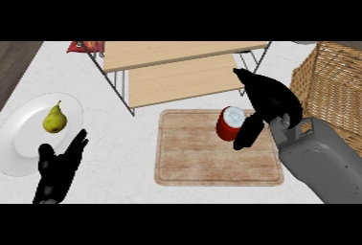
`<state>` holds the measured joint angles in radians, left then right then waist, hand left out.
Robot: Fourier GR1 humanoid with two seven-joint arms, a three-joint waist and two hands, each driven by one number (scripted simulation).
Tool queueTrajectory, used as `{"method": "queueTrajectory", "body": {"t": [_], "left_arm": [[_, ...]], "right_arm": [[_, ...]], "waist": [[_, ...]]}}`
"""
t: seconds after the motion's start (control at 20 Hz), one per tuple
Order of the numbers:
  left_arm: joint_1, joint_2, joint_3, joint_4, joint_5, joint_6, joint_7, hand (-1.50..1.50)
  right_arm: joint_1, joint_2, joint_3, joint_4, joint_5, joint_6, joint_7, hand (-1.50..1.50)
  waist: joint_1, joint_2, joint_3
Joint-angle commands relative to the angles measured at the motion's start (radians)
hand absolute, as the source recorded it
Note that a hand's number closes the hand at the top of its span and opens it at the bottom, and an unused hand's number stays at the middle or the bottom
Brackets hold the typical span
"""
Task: Pick the can from the cutting board and place it in the basket
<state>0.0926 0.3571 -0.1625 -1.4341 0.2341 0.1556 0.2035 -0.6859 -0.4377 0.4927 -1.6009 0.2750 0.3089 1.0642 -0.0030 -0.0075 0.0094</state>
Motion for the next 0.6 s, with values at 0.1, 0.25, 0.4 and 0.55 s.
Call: {"method": "queueTrajectory", "body": {"t": [0.1,0.25,0.4,0.55], "left_arm": [[0.008,0.029,0.038,0.082,0.033,-0.07,0.03,0.0],[0.059,-0.009,-0.002,-0.005,-0.002,-0.032,0.042,0.0],[-0.007,-0.035,0.01,0.06,-0.023,-0.014,0.04,0.0],[0.07,-0.015,0.011,0.039,-0.009,-0.072,0.002,0.0]], "right_arm": [[0.055,0.029,0.004,0.044,0.093,-0.024,0.028,-1.5],[0.047,0.068,-0.007,0.041,0.118,-0.014,0.053,-1.5],[0.105,0.094,0.016,0.091,0.195,-0.079,-0.034,-1.5],[0.092,0.135,0.001,0.106,0.208,-0.068,-0.018,-1.5]], "waist": [[0.004,0.009,-0.01],[0.009,0.006,-0.009],[0.005,0.009,-0.01],[0.01,0.008,-0.01]]}}
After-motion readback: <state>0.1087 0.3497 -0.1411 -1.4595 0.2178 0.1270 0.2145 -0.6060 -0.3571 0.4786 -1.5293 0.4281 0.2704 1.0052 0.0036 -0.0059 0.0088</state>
